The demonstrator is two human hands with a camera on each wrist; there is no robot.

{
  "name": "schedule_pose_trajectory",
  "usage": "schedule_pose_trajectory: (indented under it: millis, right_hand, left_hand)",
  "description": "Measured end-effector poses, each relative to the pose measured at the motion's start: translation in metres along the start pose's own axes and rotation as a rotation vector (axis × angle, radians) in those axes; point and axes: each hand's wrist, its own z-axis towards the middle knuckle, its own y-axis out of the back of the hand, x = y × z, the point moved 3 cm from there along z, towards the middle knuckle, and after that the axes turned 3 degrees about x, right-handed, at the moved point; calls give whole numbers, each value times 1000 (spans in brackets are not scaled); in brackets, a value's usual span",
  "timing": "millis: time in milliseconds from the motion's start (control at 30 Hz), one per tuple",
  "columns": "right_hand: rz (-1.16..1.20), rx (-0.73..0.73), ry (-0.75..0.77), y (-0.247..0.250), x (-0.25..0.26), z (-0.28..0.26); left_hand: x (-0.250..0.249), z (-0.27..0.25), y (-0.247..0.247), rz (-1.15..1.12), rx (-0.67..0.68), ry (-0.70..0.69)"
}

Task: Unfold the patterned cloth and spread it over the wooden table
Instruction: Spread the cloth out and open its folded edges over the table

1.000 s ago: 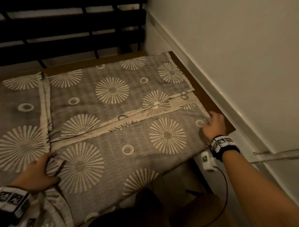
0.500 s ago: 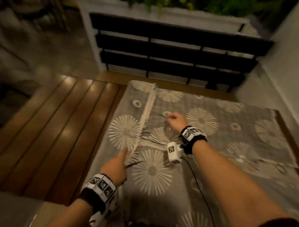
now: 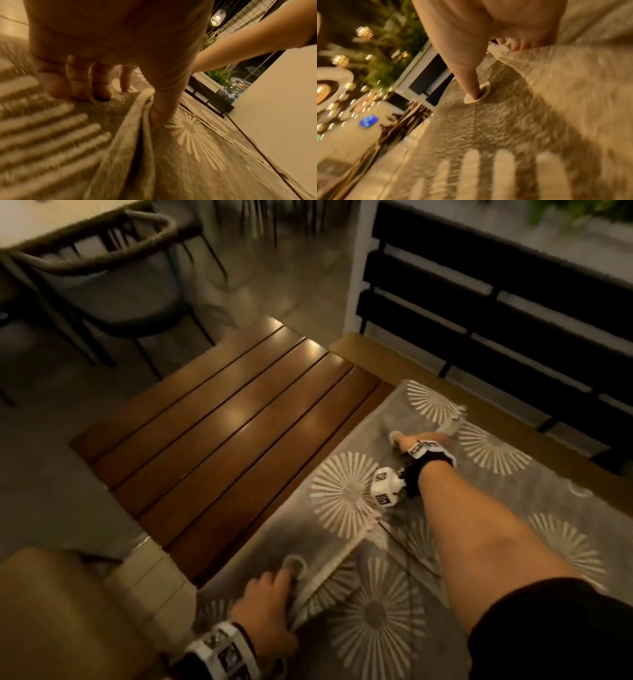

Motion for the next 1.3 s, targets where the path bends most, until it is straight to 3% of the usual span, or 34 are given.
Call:
schedule_pose_trajectory:
  millis: [133, 233, 367, 500, 600, 667, 767, 867, 967, 1067, 1200, 1300]
  right_hand:
    - [-28, 41, 55, 2, 27, -22]
    - [-24, 79, 76, 1, 59, -32]
    - [-243, 112, 238, -11, 112, -40]
    - [-75, 149, 375, -31, 162, -46]
    - [390, 433, 392, -72, 196, -66]
    - [561, 576, 380, -100, 214, -75]
    - [319, 564, 441, -135, 224, -80]
    - [-181, 233, 595, -143, 215, -71]
    - [-452, 63, 527, -137, 183, -61]
    - [-715, 122, 429, -141, 148, -59]
    - [-712, 83, 505, -140, 135, -61]
    - [-667, 117, 494, -135, 142, -63]
  left_hand:
    - [-2, 3, 10, -87, -81, 30]
    - [23, 1, 56, -324, -235, 80]
    - [77, -5, 124, -507, -402, 93]
    - [137, -3, 181, -551, -581, 35]
    - [183, 11, 202, -619, -575, 31]
    - [212, 24, 208, -594, -588, 75]
    - [242, 35, 211, -455, -554, 100]
    - [238, 40, 206, -87, -448, -86]
    - [230, 40, 189, 234, -236, -112]
    - [235, 38, 187, 186, -211, -82]
    - [235, 38, 198, 172, -189, -55]
    - [199, 46, 219, 243, -279, -146]
